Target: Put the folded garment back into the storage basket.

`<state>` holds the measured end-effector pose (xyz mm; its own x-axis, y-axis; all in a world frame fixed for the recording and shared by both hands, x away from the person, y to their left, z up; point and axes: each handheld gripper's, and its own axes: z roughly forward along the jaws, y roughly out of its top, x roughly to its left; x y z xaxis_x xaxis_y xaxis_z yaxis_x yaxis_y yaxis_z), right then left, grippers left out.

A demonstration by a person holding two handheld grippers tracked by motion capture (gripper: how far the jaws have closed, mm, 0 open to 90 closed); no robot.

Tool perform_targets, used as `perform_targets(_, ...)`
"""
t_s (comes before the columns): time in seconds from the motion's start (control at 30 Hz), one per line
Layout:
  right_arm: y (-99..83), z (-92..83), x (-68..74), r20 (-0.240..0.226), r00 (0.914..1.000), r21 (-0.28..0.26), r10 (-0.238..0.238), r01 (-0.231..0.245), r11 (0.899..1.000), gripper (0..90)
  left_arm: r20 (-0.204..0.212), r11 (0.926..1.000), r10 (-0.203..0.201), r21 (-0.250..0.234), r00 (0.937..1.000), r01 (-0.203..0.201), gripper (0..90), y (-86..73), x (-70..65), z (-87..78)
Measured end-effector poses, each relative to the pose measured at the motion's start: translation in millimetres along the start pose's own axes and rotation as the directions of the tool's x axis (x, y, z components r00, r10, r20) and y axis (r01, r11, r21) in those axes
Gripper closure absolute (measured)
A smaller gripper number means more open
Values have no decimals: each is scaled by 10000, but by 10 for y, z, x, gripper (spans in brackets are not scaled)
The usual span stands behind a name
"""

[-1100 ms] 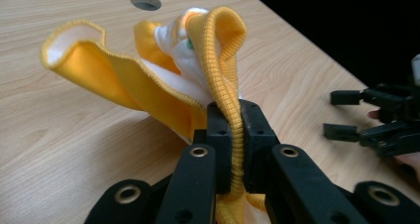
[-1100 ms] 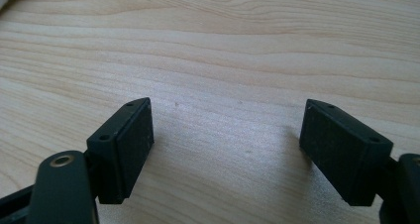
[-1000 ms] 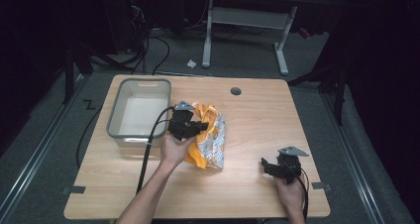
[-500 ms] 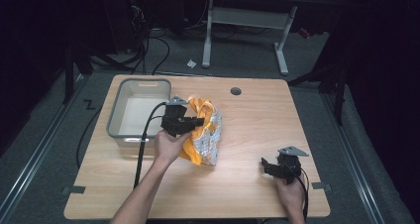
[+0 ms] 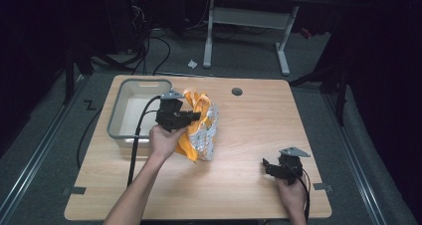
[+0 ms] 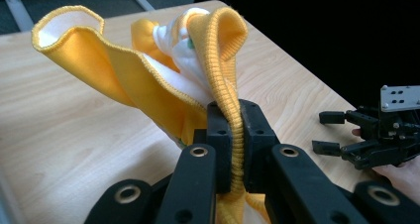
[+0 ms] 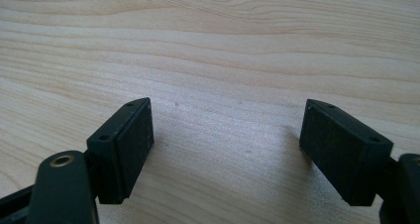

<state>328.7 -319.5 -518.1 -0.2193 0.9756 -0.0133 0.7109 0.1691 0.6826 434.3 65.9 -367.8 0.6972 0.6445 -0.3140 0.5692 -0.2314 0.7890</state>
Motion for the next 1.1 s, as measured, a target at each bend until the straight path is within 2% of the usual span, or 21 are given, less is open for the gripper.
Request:
perform_targets(0.17, 0, 0, 0, 2, 10000, 2, -3, 3, 10000, 212, -23, 9999, 64, -95, 10000, -64, 853, 80, 18, -86)
perform_targets(0.47, 0, 0, 0, 0, 10000, 6, -1, 1, 10000, 212, -128, 9996, -139, -248, 9998, 136, 853, 163, 153, -310)
perform_targets(0.73, 0, 1, 0, 0, 10000, 4, 0, 0, 10000, 212, -454, 9997, -185, -142, 9988, 179, 853, 243, 282, -403)
perform_targets(0.8, 0, 1, 0, 0, 10000, 4, -2, 2, 10000, 212, -503, 9996, -134, -240, 9986, 122, 853, 265, 318, -453)
perform_targets(0.9, 0, 1, 0, -1, 10000, 4, 1, -1, 10000, 212, -729, 9999, 83, -85, 9973, -90, 852, 294, 339, -475)
perform_targets(1.1, 0, 1, 1, 1, 10000, 4, 0, 0, 10000, 212, -891, 9998, 56, -195, 9960, -74, 852, 356, 405, -545)
